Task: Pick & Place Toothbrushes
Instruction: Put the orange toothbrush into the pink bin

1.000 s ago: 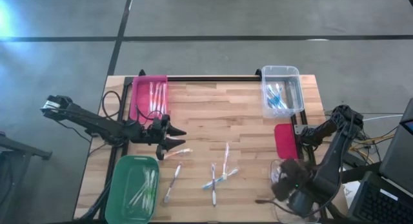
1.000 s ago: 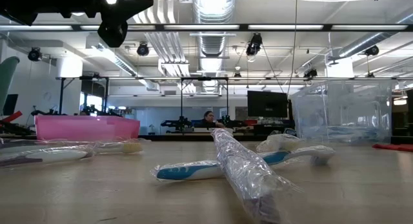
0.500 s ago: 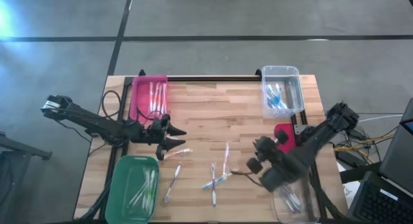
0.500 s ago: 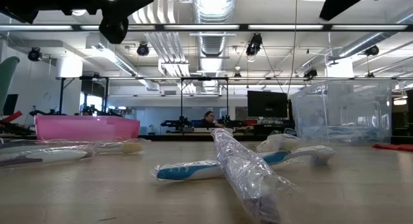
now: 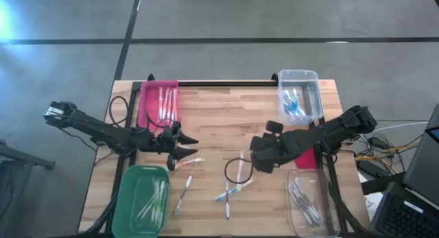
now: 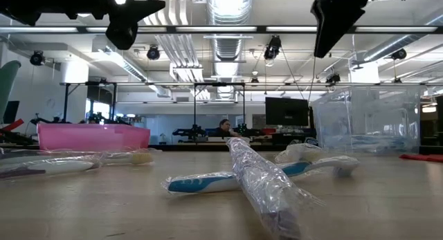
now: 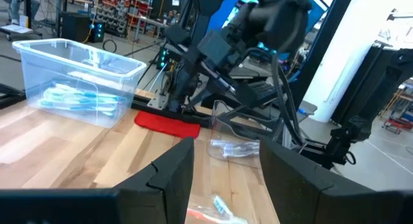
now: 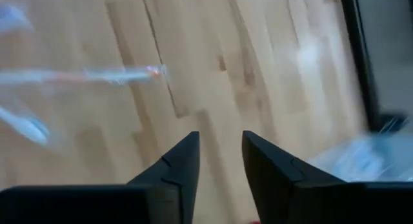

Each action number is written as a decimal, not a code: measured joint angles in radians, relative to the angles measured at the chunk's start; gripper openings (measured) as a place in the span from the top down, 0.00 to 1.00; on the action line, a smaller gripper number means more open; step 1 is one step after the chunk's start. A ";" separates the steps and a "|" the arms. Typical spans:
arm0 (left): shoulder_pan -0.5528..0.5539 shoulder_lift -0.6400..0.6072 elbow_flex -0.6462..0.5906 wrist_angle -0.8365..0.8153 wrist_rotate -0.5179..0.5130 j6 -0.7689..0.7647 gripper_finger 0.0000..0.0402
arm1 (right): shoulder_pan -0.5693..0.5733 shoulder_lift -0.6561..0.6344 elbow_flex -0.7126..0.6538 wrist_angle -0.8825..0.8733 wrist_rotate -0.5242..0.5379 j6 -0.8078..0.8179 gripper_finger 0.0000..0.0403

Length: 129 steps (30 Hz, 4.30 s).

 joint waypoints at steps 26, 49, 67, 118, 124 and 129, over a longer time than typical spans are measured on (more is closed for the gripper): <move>0.074 -0.013 0.019 -0.055 -0.001 0.156 0.55 | -0.093 0.004 -0.101 0.367 -0.162 -1.664 0.67; 0.096 -0.013 0.018 -0.070 -0.001 0.207 0.55 | -0.101 0.329 -0.084 0.456 -0.221 -1.625 0.56; 0.096 -0.013 0.017 -0.078 -0.001 0.204 0.55 | -0.104 0.427 -0.084 0.449 -0.285 -1.588 0.75; 0.097 -0.011 0.017 -0.077 -0.027 0.191 0.55 | -0.205 -0.106 -0.507 1.514 -0.226 -0.633 0.94; 0.097 -0.011 0.017 -0.072 -0.045 0.193 0.55 | -0.213 -0.106 -0.493 1.515 -0.235 -0.653 0.94; 0.097 -0.011 0.017 -0.061 -0.069 0.231 0.55 | -0.212 -0.106 -0.493 1.518 -0.242 -0.657 0.94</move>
